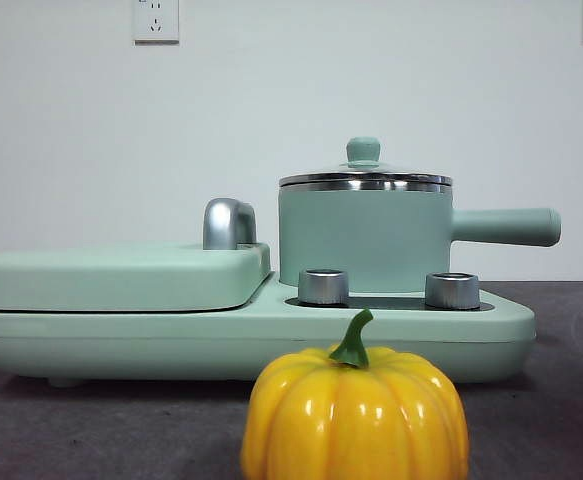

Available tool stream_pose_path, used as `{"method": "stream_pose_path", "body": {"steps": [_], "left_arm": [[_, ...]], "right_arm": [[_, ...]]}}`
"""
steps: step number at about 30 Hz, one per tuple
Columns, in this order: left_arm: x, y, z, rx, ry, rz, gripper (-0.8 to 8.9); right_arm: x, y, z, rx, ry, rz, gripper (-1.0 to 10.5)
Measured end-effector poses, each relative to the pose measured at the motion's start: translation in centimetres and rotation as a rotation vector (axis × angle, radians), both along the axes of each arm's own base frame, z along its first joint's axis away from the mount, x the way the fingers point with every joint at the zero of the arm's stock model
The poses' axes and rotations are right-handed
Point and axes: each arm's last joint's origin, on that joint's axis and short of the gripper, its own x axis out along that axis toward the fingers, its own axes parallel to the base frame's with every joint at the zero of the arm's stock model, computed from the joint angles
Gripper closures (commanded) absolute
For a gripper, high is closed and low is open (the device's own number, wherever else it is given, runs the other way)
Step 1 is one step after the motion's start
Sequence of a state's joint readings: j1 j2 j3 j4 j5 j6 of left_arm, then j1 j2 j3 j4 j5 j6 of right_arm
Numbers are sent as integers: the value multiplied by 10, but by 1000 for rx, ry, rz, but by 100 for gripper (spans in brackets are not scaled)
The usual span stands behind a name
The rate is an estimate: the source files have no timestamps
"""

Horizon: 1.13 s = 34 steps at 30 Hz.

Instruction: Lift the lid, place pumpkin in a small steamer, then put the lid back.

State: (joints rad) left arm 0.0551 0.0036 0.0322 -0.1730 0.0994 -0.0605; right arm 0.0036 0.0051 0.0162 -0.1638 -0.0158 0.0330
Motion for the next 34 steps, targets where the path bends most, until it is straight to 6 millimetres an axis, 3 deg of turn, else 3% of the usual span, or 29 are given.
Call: {"method": "stream_pose_path", "body": {"steps": [4, 9, 13, 23, 34], "left_arm": [[0, 0, 3, -119, -21, 7, 798], [0, -5, 2, -238, 15, -121, 798], [-2, -8, 8, -282, 60, -164, 798], [-9, -17, 75, -326, 119, -305, 798], [-12, -26, 168, -207, 174, -484, 798]], "right_arm": [[0, 1, 0, 62, 4, 17, 928], [-1, 5, 2, 185, 17, 153, 933], [-5, 6, 20, 271, 23, 170, 933], [-22, 9, 100, 365, 45, 257, 933], [-32, 17, 179, 336, 196, 540, 933]]}}
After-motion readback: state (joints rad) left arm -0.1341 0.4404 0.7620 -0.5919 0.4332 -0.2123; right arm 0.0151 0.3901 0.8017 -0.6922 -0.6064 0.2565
